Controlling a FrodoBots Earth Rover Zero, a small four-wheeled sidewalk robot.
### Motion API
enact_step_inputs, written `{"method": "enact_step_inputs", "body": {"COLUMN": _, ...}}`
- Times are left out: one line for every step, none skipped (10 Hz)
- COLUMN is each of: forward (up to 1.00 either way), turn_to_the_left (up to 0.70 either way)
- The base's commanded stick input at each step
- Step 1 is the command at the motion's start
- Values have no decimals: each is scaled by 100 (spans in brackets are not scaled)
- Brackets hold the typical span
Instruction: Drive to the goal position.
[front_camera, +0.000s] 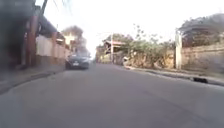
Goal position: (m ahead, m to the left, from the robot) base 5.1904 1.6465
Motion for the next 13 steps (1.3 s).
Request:
{"method": "enact_step_inputs", "body": {"forward": 100, "turn_to_the_left": 1}}
{"method": "enact_step_inputs", "body": {"forward": 100, "turn_to_the_left": 1}}
{"method": "enact_step_inputs", "body": {"forward": 100, "turn_to_the_left": 1}}
{"method": "enact_step_inputs", "body": {"forward": 100, "turn_to_the_left": 1}}
{"method": "enact_step_inputs", "body": {"forward": 100, "turn_to_the_left": 1}}
{"method": "enact_step_inputs", "body": {"forward": 100, "turn_to_the_left": 1}}
{"method": "enact_step_inputs", "body": {"forward": 100, "turn_to_the_left": 1}}
{"method": "enact_step_inputs", "body": {"forward": 100, "turn_to_the_left": 1}}
{"method": "enact_step_inputs", "body": {"forward": 100, "turn_to_the_left": 1}}
{"method": "enact_step_inputs", "body": {"forward": 100, "turn_to_the_left": 1}}
{"method": "enact_step_inputs", "body": {"forward": 100, "turn_to_the_left": 1}}
{"method": "enact_step_inputs", "body": {"forward": 100, "turn_to_the_left": 1}}
{"method": "enact_step_inputs", "body": {"forward": 100, "turn_to_the_left": 1}}
